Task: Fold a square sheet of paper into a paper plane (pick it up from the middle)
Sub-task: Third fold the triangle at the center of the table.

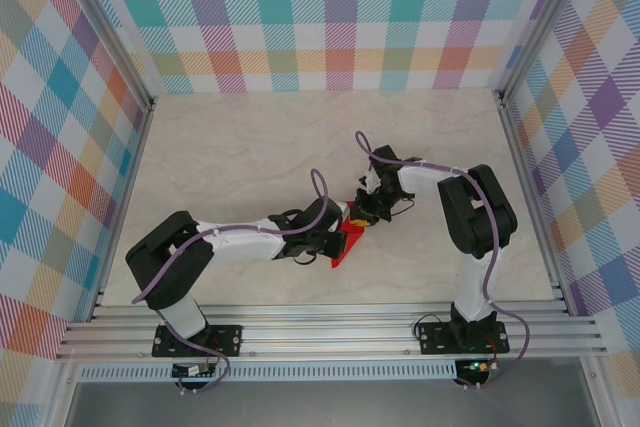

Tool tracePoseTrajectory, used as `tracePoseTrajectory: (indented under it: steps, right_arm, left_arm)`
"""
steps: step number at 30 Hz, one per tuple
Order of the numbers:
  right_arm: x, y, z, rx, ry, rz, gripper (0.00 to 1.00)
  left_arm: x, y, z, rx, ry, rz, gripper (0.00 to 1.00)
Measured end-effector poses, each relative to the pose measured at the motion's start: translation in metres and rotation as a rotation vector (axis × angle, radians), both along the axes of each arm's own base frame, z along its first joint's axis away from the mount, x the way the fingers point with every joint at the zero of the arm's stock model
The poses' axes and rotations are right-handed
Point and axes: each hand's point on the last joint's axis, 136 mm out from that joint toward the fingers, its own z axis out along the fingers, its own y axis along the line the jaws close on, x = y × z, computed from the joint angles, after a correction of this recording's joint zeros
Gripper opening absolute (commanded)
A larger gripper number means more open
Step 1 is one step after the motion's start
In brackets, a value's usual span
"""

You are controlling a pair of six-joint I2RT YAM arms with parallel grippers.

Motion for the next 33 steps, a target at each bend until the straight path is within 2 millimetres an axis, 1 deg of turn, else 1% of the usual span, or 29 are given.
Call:
tracePoseTrajectory:
  steps: [9, 17, 33]
  right_arm:
    - [0.0, 0.0, 0.0, 0.0, -0.002, 0.002, 0.12]
    - [0.0, 0.0, 0.0, 0.001, -0.002, 0.003, 0.12]
    - [0.0, 0.0, 0.0, 0.0, -0.002, 0.002, 0.13]
  left_arm:
    - [0.009, 0.002, 0.002, -0.03, 0.012, 0.009, 0.04]
    - [0.007, 0.005, -0.015, 0.002, 0.041, 0.0, 0.04]
    - [0.01, 0.008, -0.016, 0.015, 0.024, 0.006, 0.05]
